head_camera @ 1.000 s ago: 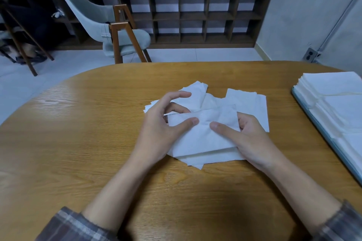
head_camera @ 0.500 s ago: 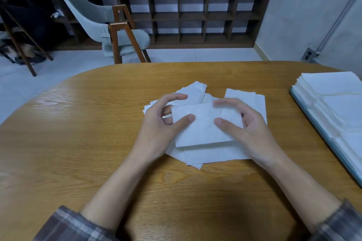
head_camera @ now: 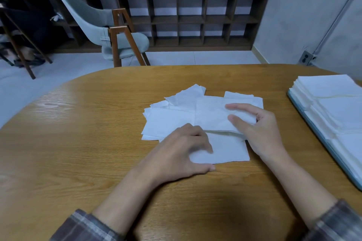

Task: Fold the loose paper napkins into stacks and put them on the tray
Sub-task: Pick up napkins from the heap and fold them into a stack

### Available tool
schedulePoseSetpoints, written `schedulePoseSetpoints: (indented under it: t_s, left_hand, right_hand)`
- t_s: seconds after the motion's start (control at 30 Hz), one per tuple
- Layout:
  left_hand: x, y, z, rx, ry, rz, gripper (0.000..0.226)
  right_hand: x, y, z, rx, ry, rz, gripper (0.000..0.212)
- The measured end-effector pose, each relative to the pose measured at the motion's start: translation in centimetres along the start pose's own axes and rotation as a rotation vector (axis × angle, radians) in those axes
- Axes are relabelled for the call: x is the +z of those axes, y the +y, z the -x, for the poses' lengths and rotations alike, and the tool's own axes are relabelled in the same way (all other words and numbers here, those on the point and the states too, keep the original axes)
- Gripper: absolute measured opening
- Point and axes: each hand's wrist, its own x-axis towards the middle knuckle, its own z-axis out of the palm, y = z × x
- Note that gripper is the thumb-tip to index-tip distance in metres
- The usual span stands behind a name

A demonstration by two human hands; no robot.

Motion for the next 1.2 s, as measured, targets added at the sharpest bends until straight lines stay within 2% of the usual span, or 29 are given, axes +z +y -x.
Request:
schedulePoseSetpoints:
  t_s: [0.2, 0.4, 0.5, 0.67, 0.77, 0.83, 0.87, 0.93, 0.97, 1.2]
  left_hand:
    - [0.4, -0.1, 0.0, 0.033, 0.085, -0.003, 0.007]
    - [-0.3, 0.4, 0.1, -0.056, 0.148, 0.121, 0.002]
    - [-0.7, 0.9, 0.3, -0.084, 0.209, 0.211, 0.009]
    - [-1.2, 1.1, 0.0, -0.124, 0.365, 0.393, 0.009]
    - [-1.2, 1.1, -0.2, -0.172, 0.454, 0.48, 0.007]
    - [-1.1, 1.0, -0.3, -0.199, 0.503, 0.509, 0.005]
    - [-1.1, 0.9, -0.4, -0.209, 0.52, 0.514, 0.004]
    - [-1.2, 0.7, -0.4, -0.225, 0.542, 0.521, 0.004]
    - [-1.3, 0.6, -0.5, -0.23, 0.55, 0.52, 0.004]
    - [-1.2, 0.4, -0.6, -0.276, 0.554, 0.563, 0.009]
  right_hand:
    - [-0.1, -0.1, 0.2, 0.019, -0.03, -0.023, 0.025]
    - [-0.4, -0.1, 0.3, 0.019, -0.124, -0.008, 0.036]
    - [-0.5, 0.1, 0.2, 0.027, -0.165, -0.025, 0.039]
    - [-0.3, 0.4, 0.1, 0.086, -0.228, -0.225, 0.033]
    - [-0.2, 0.1, 0.4, 0.176, -0.323, -0.433, 0.054]
    - [0.0, 0.1, 0.9, 0.167, -0.359, -0.424, 0.068]
    - [0.2, 0.0, 1.2, 0.145, -0.356, -0.389, 0.063]
    - [0.6, -0.8, 1.6, 0.115, -0.326, -0.329, 0.032]
    - [0.7, -1.2, 1.8, 0.118, -0.319, -0.315, 0.023]
    - [1.2, -1.8, 2.2, 0.152, -0.327, -0.308, 0.028]
